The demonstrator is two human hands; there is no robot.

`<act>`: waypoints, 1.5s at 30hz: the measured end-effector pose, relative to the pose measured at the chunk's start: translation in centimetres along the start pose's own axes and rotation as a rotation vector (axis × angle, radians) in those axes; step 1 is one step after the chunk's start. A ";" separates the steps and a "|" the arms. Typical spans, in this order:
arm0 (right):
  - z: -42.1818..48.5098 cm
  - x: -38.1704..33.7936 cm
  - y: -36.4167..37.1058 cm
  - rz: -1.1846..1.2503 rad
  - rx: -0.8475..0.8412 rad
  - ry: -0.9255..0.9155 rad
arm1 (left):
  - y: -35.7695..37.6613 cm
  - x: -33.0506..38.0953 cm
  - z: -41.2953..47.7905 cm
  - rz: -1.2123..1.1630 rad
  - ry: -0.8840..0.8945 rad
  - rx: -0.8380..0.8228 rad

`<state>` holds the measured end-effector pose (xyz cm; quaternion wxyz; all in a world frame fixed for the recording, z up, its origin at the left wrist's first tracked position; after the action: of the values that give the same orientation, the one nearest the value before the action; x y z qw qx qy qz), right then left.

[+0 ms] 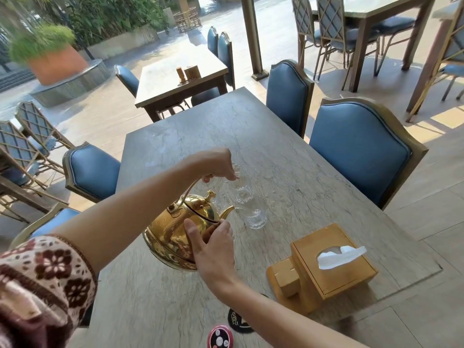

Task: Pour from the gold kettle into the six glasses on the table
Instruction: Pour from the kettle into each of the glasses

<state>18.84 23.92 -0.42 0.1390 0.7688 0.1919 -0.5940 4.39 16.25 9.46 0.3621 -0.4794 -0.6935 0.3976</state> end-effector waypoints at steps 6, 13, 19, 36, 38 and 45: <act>0.0 0.1 -0.2 -0.002 -0.007 -0.002 | 0.3 0.0 0.1 -0.021 0.019 -0.024; 0.1 0.5 -0.3 0.003 -0.015 0.001 | 0.4 0.0 0.3 -0.036 0.018 -0.026; 0.0 0.5 -0.4 -0.007 -0.015 0.010 | 0.6 -0.1 0.3 -0.048 -0.007 -0.018; -0.4 0.6 -1.3 -0.088 -0.041 0.013 | 0.0 -0.5 -1.0 -0.158 -0.012 0.036; -0.7 0.6 -1.3 -0.124 -0.056 -0.017 | -0.3 -1.1 -1.9 -0.204 -0.003 0.089; -0.8 0.6 -1.7 -0.246 -0.033 -0.148 | -1.1 -3.2 -5.7 -0.359 0.026 0.312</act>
<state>18.85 25.83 -0.75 0.0915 0.6913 0.2838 -0.6582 9.89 14.07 12.41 0.5055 -0.2917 -0.6930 0.4232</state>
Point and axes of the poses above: each hand's wrist, its own z-axis towards the middle knuckle, its own y-axis out of the palm, x = y × z, the point moved 3 cm from there along z, towards the middle knuckle, and after that the axes turned 3 degrees about y, right-handed, at the moved point
